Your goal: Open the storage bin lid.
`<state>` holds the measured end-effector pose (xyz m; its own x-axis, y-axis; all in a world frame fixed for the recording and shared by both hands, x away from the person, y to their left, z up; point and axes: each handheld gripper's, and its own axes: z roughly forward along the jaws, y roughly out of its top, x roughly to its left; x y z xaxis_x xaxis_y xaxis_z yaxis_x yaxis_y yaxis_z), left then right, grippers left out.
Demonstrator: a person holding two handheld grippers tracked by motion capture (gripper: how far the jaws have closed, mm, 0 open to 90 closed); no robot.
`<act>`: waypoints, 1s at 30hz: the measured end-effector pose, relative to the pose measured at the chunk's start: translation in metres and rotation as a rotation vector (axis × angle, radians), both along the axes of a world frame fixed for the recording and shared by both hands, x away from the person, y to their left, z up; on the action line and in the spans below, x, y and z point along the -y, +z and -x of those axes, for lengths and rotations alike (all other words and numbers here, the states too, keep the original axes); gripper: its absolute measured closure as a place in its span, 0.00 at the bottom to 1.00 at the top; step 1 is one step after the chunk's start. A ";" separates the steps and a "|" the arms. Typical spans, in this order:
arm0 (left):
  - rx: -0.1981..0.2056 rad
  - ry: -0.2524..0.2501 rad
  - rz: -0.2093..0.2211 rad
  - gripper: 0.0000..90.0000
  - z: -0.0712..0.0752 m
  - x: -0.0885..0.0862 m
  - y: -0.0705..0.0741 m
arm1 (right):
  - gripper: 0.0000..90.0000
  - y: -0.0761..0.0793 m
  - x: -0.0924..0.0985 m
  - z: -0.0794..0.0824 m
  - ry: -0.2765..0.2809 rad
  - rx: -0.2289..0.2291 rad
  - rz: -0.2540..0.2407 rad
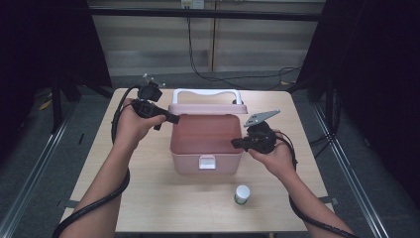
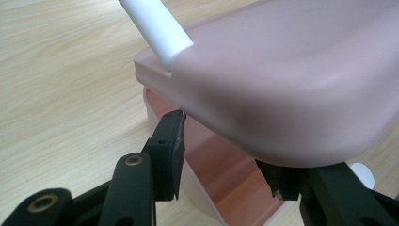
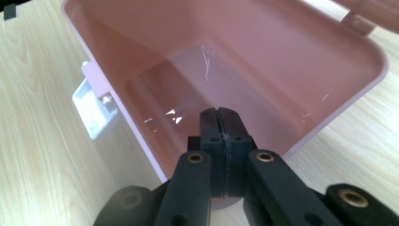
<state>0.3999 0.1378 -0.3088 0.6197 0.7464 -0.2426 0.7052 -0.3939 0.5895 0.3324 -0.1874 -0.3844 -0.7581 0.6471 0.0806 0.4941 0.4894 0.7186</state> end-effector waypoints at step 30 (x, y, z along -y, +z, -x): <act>0.087 0.111 0.017 0.67 -0.015 0.006 0.024 | 1.00 -0.016 -0.003 0.002 0.047 -0.014 0.001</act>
<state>0.4147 0.1318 -0.2845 0.5525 0.8080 -0.2048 0.6899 -0.3055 0.6562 0.3302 -0.1841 -0.4000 -0.7866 0.6108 0.0907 0.4803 0.5129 0.7115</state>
